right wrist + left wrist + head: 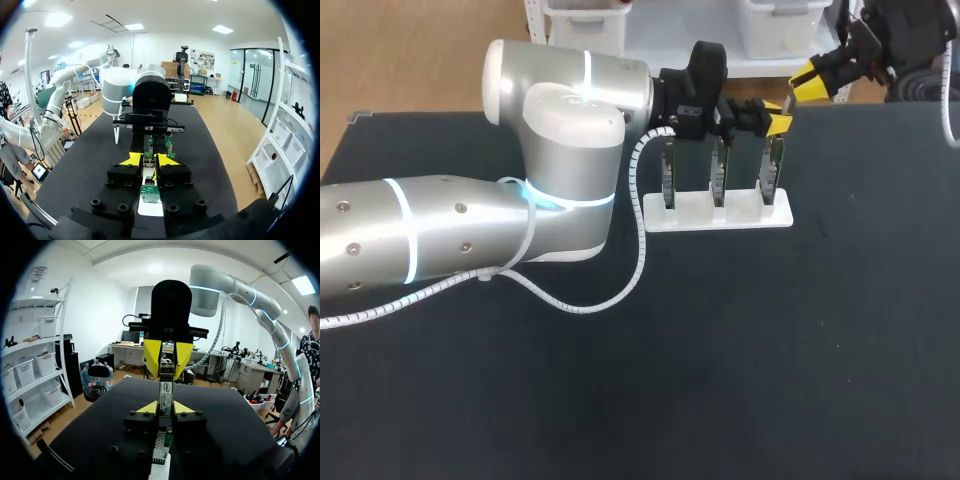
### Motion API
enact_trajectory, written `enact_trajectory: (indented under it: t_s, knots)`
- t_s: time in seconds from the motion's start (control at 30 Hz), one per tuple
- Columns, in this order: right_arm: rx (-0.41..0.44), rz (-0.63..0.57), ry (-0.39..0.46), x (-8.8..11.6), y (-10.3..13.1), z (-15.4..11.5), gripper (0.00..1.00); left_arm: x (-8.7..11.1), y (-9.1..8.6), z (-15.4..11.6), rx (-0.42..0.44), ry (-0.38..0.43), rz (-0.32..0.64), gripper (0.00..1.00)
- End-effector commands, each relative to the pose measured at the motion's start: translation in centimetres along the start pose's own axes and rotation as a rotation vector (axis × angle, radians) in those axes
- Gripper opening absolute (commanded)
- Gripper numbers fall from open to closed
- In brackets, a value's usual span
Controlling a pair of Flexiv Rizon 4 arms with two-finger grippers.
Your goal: Pick up the optical module with the left hand, and insert it into the network port with the right hand.
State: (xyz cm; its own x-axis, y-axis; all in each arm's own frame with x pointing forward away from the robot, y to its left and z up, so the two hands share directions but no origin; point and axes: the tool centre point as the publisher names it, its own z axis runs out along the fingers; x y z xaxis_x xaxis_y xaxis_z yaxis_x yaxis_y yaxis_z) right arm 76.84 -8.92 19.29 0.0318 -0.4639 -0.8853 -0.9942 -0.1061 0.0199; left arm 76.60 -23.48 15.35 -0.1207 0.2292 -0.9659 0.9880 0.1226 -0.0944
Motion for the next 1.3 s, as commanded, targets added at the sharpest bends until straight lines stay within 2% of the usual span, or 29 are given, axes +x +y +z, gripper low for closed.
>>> enact_trajectory:
  t_s: [0.03, 0.17, 0.2, 0.23, 0.87, 1.3]
  knots:
    - [0.012, 0.001, 0.006, -0.1, 0.7, 0.0, 0.0, 0.0, 0.2, 0.1, -0.001, -0.001, 0.0, 0.0]
    - [0.01, 0.0, 0.008, -0.1, 0.7, 0.0, 0.0, 0.0, 0.2, 0.1, -0.001, -0.001, 0.0, 0.0]
    - [0.009, -0.001, 0.008, -0.2, 0.6, 0.0, 0.0, 0.0, 0.2, 0.1, -0.001, -0.001, 0.0, 0.44]
    - [0.009, -0.002, 0.008, -0.2, 0.6, 0.0, 0.0, 0.0, 0.2, 0.1, -0.001, -0.001, 0.0, 1.0]
    - [0.024, -0.007, 0.009, 0.0, 0.4, -0.4, 0.0, 0.0, 0.2, 0.1, -0.001, -0.001, 0.0, 1.0]
    - [0.028, -0.008, 0.003, 0.2, 0.4, -0.4, 0.0, -1.4, 0.0, -0.7, 0.016, 0.017, 0.021, 1.0]
